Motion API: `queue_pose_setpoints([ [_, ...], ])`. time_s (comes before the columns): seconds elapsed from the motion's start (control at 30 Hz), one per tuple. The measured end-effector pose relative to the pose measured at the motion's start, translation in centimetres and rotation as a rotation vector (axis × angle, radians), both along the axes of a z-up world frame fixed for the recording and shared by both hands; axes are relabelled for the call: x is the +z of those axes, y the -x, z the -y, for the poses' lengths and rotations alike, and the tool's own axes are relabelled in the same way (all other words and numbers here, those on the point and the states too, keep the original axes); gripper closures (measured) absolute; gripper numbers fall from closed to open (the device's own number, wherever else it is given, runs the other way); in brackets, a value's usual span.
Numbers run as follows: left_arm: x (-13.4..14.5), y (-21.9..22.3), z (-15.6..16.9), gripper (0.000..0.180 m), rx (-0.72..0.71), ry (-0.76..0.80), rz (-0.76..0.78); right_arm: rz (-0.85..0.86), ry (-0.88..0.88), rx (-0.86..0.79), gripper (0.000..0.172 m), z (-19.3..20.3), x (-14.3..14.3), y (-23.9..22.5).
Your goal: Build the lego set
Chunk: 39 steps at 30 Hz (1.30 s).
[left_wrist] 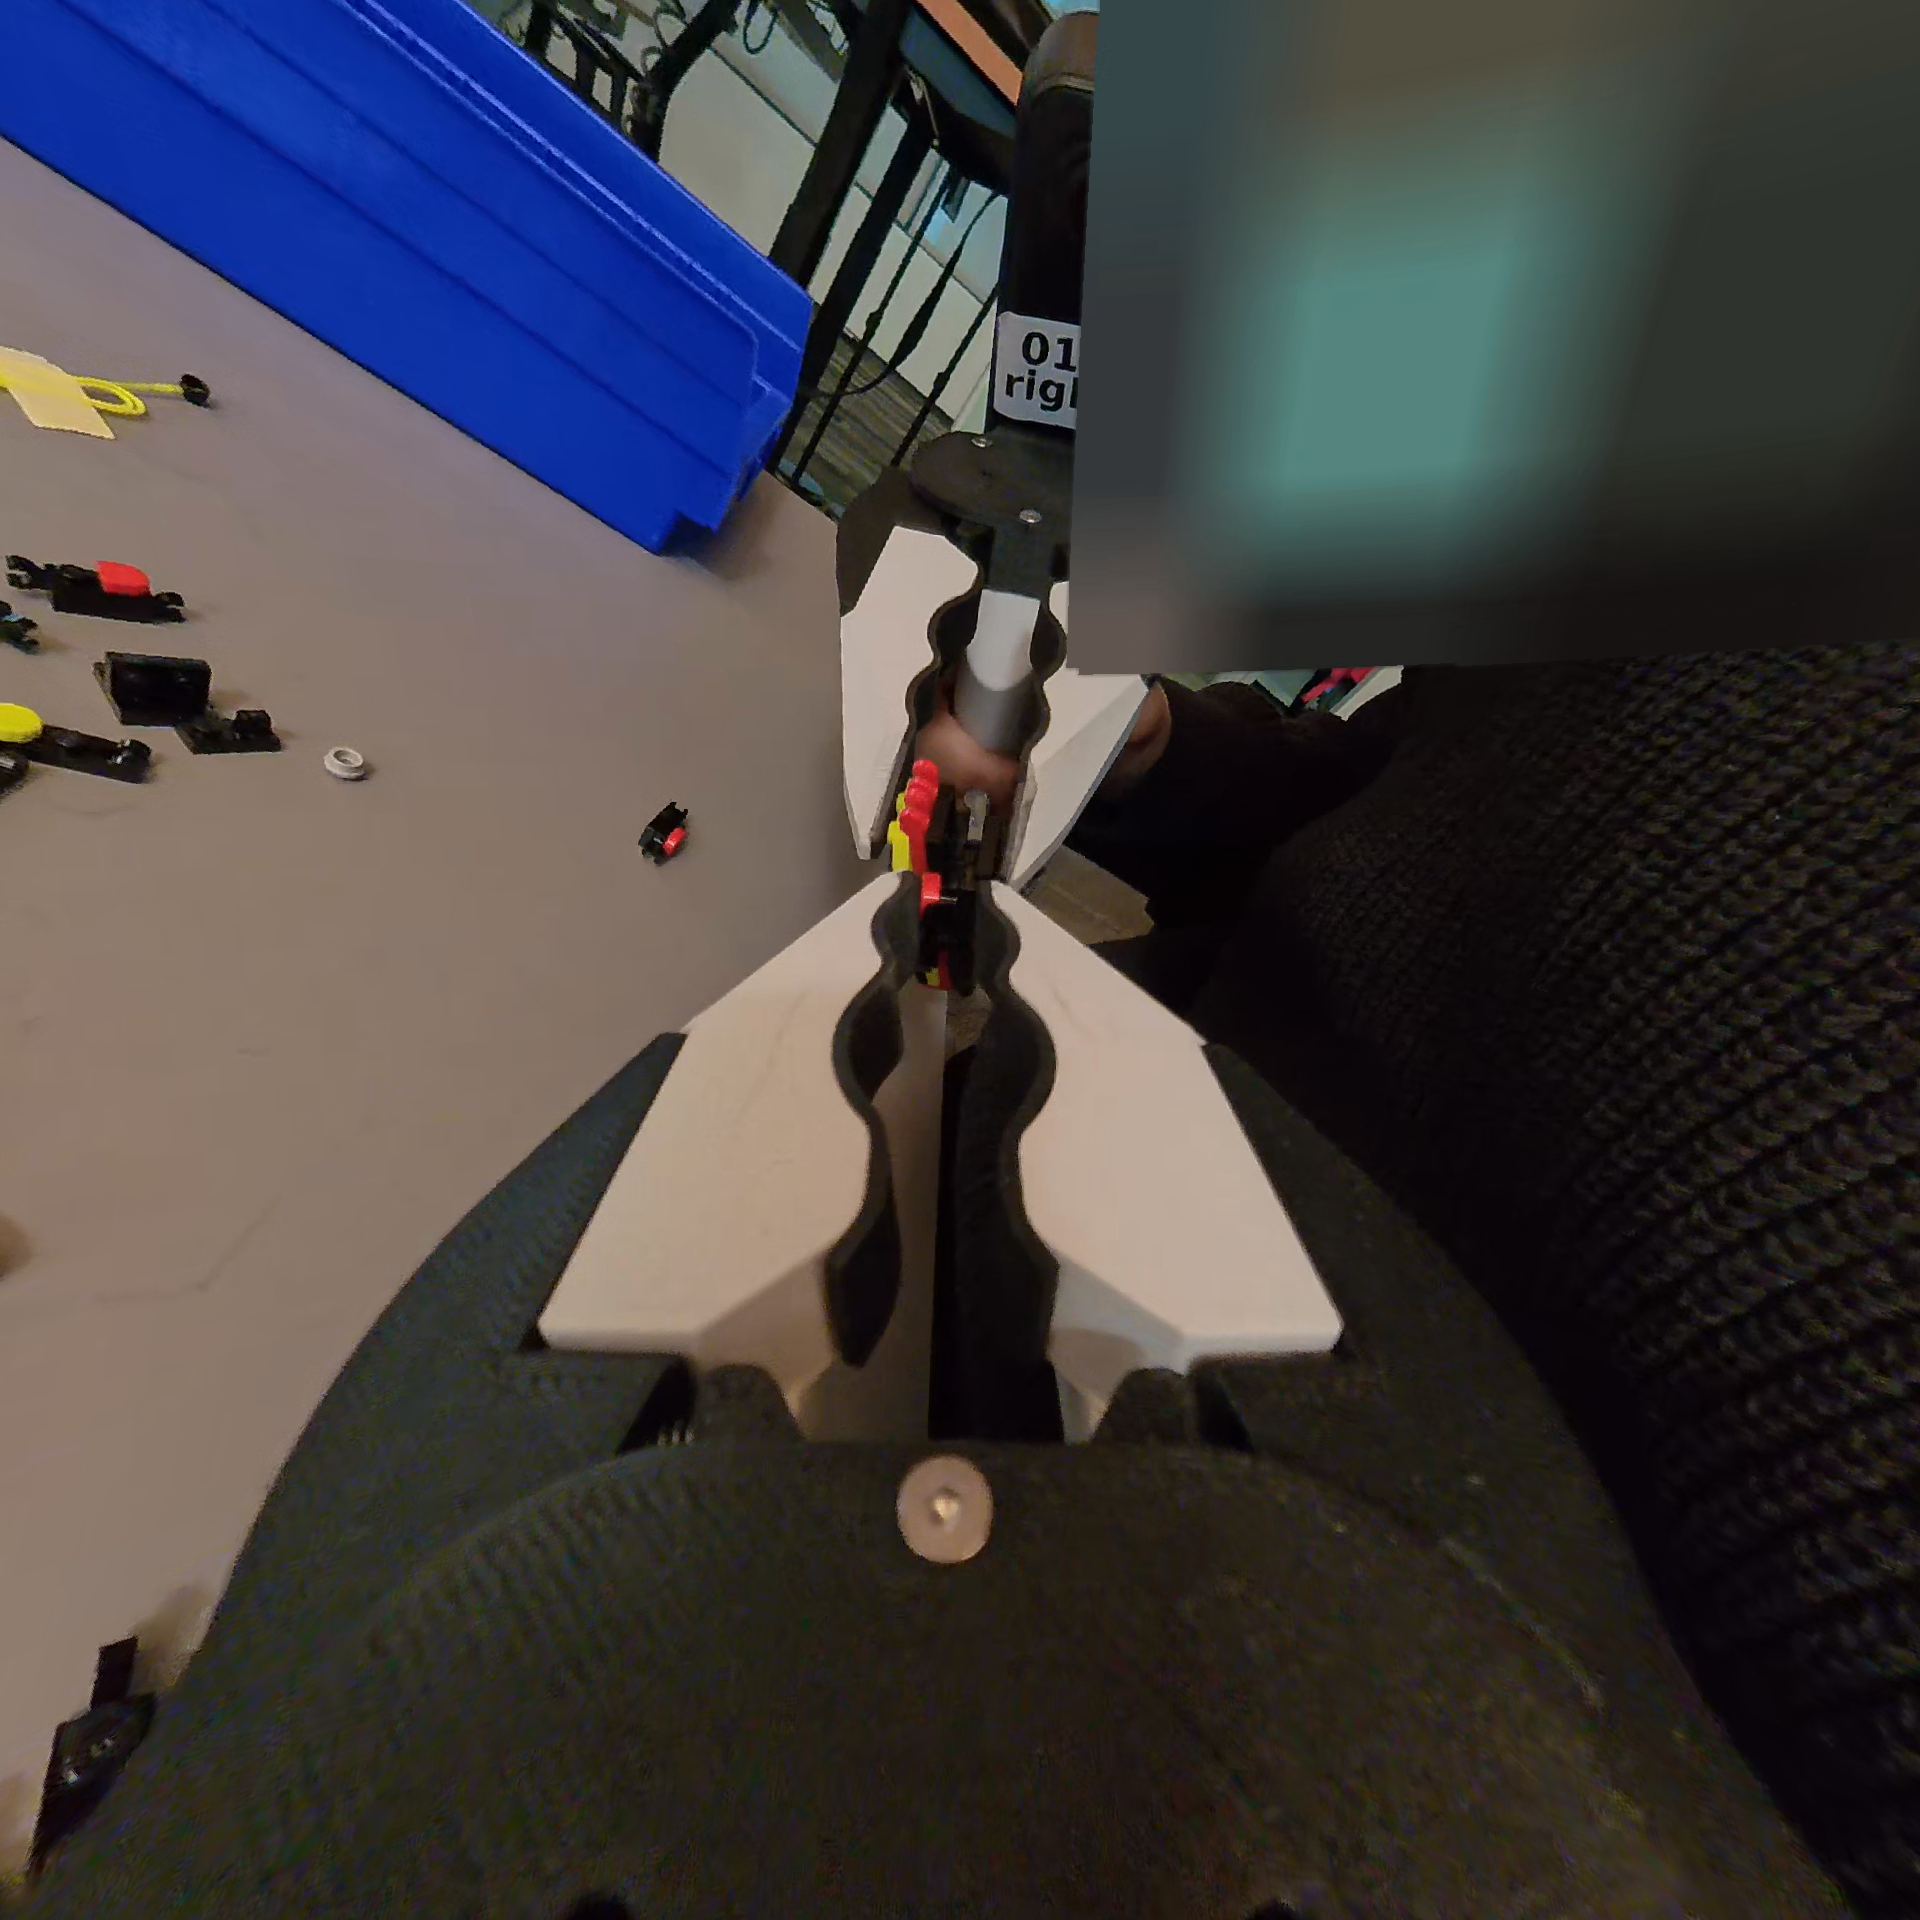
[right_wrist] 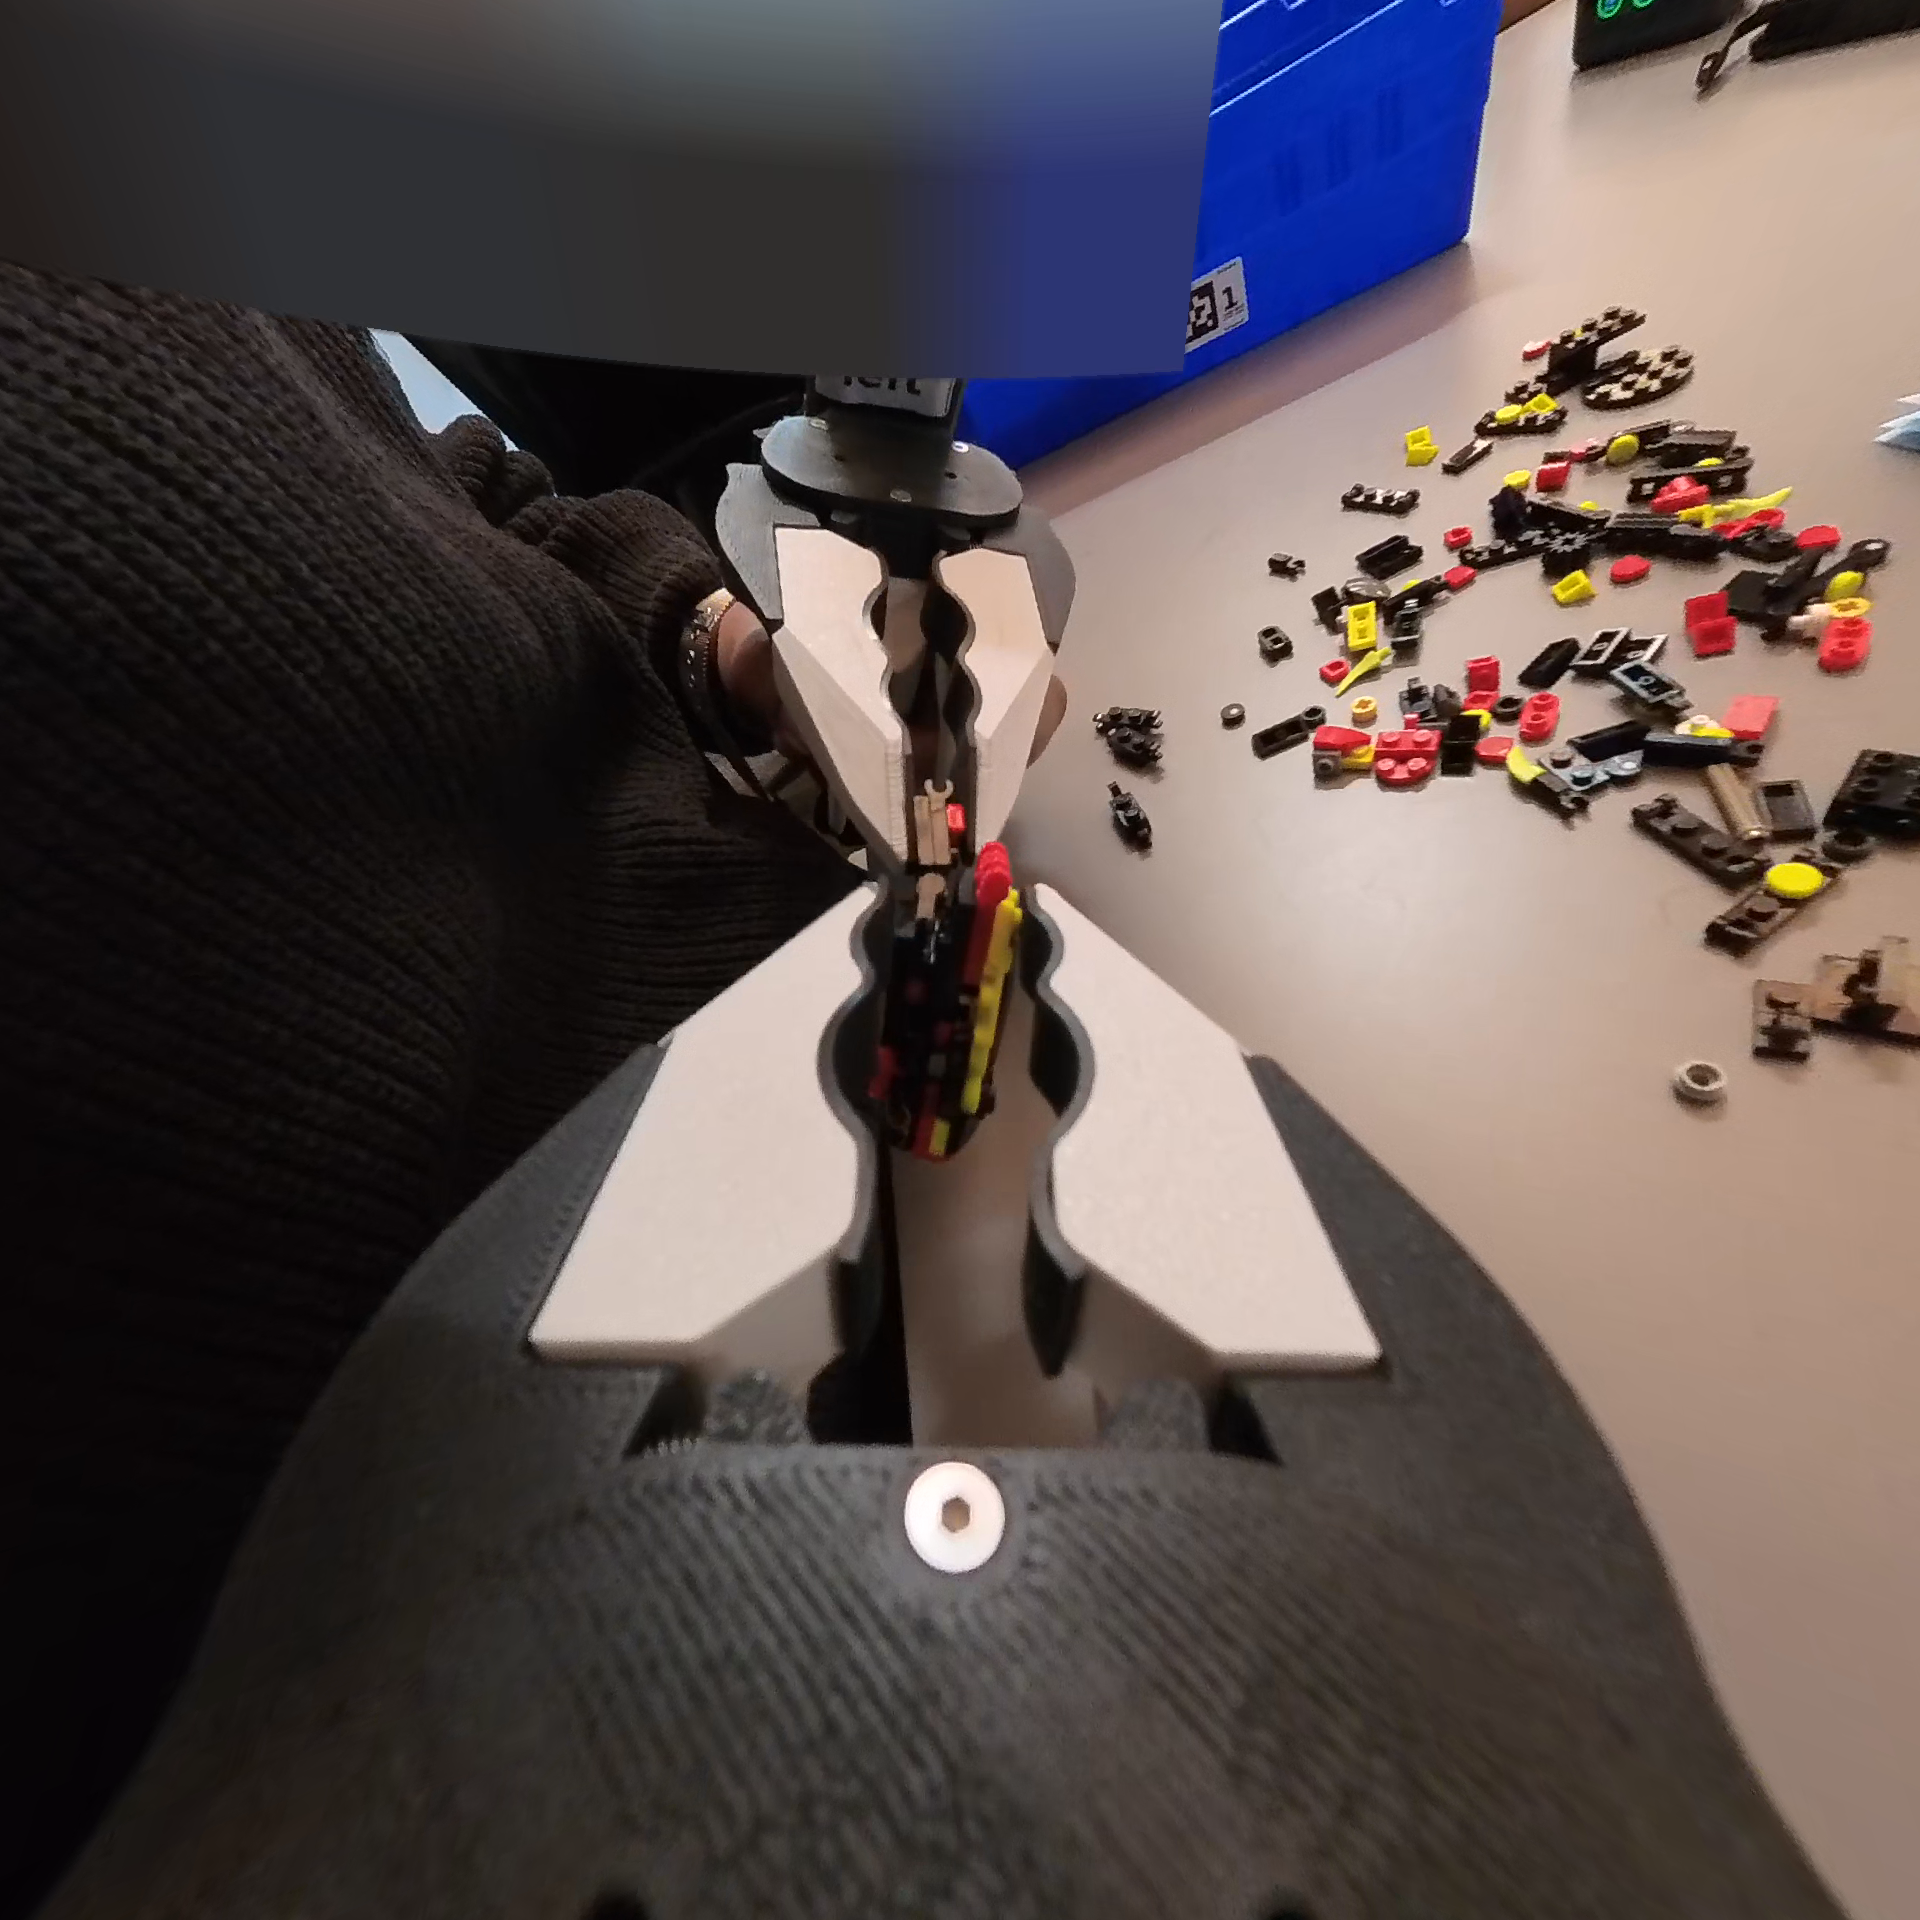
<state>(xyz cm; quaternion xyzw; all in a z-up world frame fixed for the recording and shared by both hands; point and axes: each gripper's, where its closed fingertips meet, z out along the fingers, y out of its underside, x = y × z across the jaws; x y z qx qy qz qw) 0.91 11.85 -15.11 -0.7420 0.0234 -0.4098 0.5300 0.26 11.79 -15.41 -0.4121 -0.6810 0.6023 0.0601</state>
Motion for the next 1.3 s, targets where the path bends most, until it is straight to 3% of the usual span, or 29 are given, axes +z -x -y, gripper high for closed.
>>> queue_pose_setpoints([
  [0.73, 0.9, -0.1, 0.0, 0.174, -0.005, -0.019, 0.068, 0.034, 0.042, 0.023, 0.150, 0.4, 0.3, -0.3],
  [0.97, 1.2, -0.4, 0.0, 0.174, -0.037, 0.010, 0.173, 0.065, 0.069, 0.048, 0.150, 0.5, 0.6, -0.7],
  [1.3, 0.9, 0.1, -0.4, 0.174, 0.028, 0.020, 0.084, 0.092, 0.067, 0.016, 0.151, 0.0, 0.3, -0.3],
])
